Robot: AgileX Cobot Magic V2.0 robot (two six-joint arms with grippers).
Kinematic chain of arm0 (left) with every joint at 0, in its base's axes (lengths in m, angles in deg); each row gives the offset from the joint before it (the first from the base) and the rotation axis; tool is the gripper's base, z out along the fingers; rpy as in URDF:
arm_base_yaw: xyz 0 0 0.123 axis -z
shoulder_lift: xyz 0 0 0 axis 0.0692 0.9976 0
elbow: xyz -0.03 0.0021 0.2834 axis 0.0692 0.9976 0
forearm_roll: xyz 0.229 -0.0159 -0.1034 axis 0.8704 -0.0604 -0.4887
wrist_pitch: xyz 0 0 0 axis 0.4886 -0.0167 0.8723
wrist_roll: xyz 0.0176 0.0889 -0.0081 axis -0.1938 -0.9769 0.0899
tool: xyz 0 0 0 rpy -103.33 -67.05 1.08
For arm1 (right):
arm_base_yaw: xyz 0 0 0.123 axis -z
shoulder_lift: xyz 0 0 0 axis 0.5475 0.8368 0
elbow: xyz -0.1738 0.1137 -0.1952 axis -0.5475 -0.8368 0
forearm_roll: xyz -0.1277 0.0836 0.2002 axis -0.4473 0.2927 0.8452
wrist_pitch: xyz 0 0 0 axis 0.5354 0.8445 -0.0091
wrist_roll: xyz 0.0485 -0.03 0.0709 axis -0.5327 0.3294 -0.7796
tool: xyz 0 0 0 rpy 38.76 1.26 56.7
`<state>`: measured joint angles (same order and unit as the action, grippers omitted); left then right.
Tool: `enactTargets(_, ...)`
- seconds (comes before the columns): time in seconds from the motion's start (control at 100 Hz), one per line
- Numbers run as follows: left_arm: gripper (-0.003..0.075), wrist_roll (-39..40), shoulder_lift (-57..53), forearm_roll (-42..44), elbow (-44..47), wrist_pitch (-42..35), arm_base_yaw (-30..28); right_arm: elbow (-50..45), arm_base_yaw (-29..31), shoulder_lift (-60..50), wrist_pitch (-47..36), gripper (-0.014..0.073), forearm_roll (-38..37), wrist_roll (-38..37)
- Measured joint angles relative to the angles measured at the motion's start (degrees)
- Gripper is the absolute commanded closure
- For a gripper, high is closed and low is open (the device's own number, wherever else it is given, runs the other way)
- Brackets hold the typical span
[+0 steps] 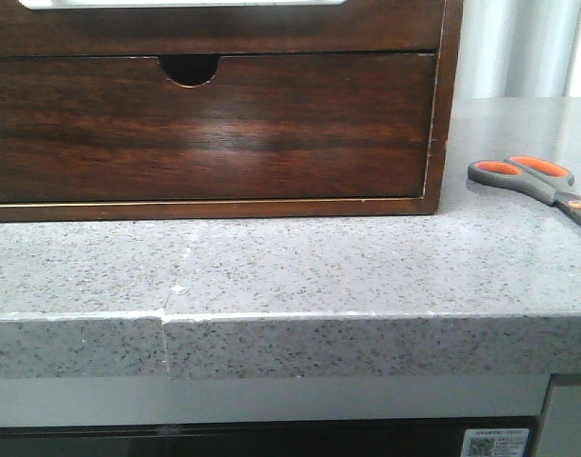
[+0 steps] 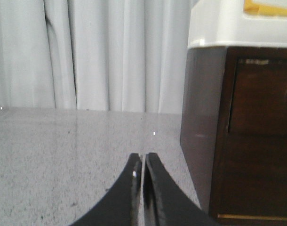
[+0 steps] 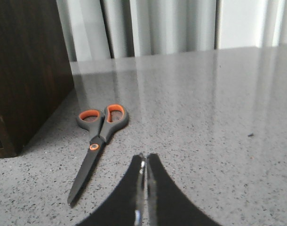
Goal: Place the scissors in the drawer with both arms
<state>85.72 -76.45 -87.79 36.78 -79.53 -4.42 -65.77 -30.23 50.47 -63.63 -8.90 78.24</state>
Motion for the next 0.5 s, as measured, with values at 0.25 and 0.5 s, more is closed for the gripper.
enactTargets(0.25,0.0742,0.0,5.77,0.0,-6.65,2.45,0.0,7.0,0.0,8.67,2.13,0.0641,1.38,0.0)
enactTargets(0.5,0.0742,0.0,12.64,0.0,-9.27,0.08,0.0,11.79,0.0,18.3,2.41,0.0641,1.71,0.0)
